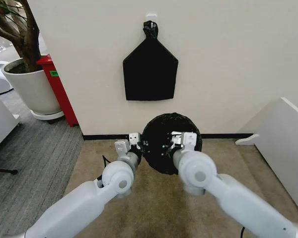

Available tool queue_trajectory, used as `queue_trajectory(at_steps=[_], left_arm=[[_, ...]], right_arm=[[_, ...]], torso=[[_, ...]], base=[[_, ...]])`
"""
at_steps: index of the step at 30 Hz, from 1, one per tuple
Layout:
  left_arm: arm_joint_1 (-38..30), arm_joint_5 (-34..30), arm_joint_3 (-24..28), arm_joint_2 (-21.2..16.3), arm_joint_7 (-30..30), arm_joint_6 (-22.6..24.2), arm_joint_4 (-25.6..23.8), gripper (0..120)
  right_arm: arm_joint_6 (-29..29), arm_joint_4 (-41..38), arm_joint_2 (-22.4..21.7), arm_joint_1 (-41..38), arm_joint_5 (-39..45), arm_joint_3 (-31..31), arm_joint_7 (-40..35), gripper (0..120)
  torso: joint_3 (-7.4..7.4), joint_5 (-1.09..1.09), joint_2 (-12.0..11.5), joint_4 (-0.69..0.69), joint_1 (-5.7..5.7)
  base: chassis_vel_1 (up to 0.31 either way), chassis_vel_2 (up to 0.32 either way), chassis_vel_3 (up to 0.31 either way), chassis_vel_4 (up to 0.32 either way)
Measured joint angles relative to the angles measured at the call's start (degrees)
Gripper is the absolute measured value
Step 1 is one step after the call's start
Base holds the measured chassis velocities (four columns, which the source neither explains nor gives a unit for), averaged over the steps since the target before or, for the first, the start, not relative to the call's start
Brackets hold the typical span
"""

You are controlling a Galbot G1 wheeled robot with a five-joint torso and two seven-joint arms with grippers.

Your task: Place the garbage bag over the trash bin.

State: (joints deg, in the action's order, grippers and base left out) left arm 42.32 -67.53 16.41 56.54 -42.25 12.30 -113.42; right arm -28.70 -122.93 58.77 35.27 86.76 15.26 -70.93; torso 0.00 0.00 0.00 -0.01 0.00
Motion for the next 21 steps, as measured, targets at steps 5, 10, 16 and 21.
queue_trajectory(at_steps=[5,10,16,21], left_arm=[[-0.04,0.64,0.26,-0.13,0.35,-0.08,0.32,0],[-0.17,0.58,0.27,-0.41,0.46,-0.19,-0.16,0],[-0.19,0.34,0.41,-0.32,0.40,-0.23,-1.35,0],[-0.19,0.30,0.52,-0.11,0.34,-0.25,-1.98,0]], right_arm=[[-0.16,0.78,1.15,-0.99,-1.53,1.03,1.15,0],[-0.40,3.27,1.96,-0.86,-2.95,1.59,2.98,0],[-1.16,9.46,3.93,-0.71,-4.59,1.75,4.02,0],[-1.36,12.84,4.46,-0.92,-5.33,1.72,3.89,0]], torso=[[0.00,0.00,0.00,0.01,0.00],[0.00,0.00,0.00,0.01,0.00],[0.00,0.00,0.00,0.01,0.00],[0.00,0.00,0.00,0.00,0.00]], base=[[0.000,0.000,0.000,0.000],[0.000,0.000,0.000,0.000],[0.000,0.000,0.000,0.000],[0.000,0.000,0.000,0.000]])
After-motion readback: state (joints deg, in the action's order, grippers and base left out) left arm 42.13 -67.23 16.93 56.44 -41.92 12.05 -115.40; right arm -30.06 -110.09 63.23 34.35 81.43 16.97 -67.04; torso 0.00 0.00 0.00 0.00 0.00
